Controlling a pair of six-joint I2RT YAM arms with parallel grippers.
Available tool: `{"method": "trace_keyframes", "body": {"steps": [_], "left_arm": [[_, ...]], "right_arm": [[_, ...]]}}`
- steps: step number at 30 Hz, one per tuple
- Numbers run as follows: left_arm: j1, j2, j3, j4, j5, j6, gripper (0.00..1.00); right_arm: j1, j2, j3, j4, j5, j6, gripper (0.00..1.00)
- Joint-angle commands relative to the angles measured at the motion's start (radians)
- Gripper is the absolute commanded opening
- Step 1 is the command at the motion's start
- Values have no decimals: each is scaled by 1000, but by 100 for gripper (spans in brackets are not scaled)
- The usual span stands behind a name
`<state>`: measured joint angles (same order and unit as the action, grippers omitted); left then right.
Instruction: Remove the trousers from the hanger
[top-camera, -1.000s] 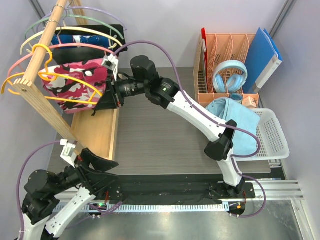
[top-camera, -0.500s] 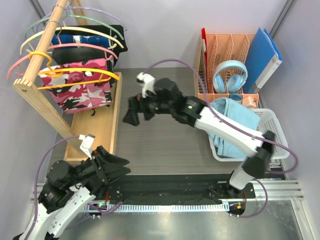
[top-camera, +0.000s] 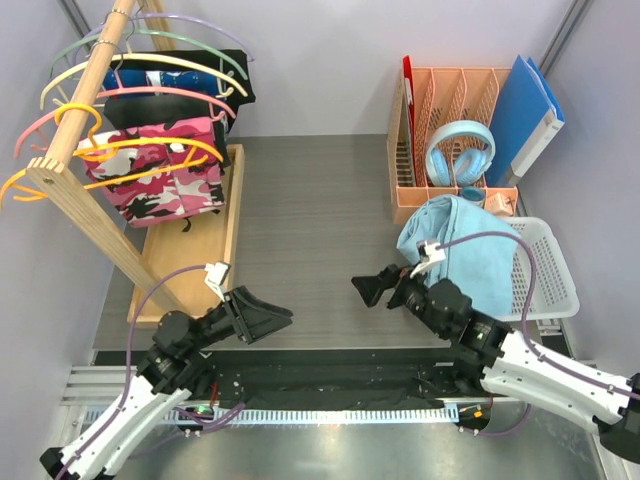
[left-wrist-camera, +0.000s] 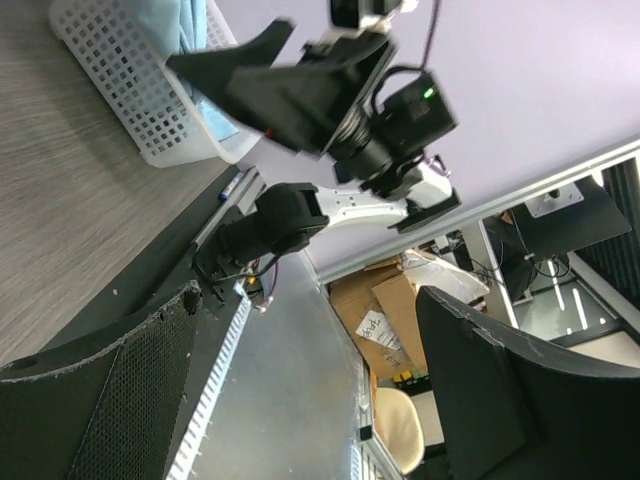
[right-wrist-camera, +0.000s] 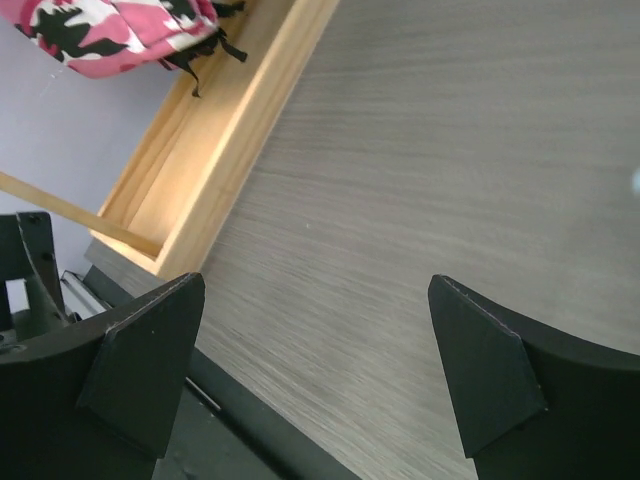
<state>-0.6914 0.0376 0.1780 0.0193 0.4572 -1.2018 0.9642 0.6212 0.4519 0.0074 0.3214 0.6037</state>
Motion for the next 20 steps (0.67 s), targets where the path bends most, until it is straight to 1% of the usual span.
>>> {"method": "trace_keyframes", "body": {"steps": [1, 2, 3, 4, 5, 7, 8, 9, 10, 11, 12, 13, 14, 16, 19, 20], "left_arm": [[3, 60, -73, 396, 11, -94, 88], [3, 65, -90, 424, 11, -110, 88], [3, 71, -103, 445, 12, -114, 88], [3, 70, -124, 474, 11, -116, 88], [3, 65, -133, 482, 8, -114, 88], [3, 47, -158, 475, -9, -113, 88], [3, 19, -166, 467, -15, -113, 88], [3, 6, -172, 458, -25, -117, 88], [1, -8, -172, 450, -29, -117, 88], [3, -31, -205, 426, -34, -120, 88], [3, -69, -212, 409, -35, -127, 88], [3, -85, -216, 394, -35, -130, 88], [3, -74, -235, 421, -25, -137, 88], [3, -53, -242, 424, -23, -137, 88], [3, -62, -245, 406, -31, -127, 88], [3, -67, -247, 404, -32, -125, 88]], "right_arm": [[1, -106, -235, 328, 28, 123, 100], [1, -118, -275, 411, 18, 137, 100], [1, -138, -315, 454, -4, 160, 100], [2, -146, -397, 501, -10, 177, 100], [1, -152, -439, 608, -18, 192, 100], [1, -173, -562, 698, -10, 244, 100], [1, -185, -588, 729, 7, 269, 100], [1, -210, -611, 724, 39, 286, 100], [2, -219, -593, 653, 59, 315, 100], [1, -224, -590, 575, 65, 317, 100], [1, -232, -587, 548, 67, 317, 100], [1, -247, -588, 533, 67, 324, 100], [1, -255, -591, 501, 71, 332, 100], [2, -271, -587, 452, 85, 340, 100], [2, -284, -585, 422, 102, 338, 100], [2, -293, -584, 416, 116, 364, 100]]}}
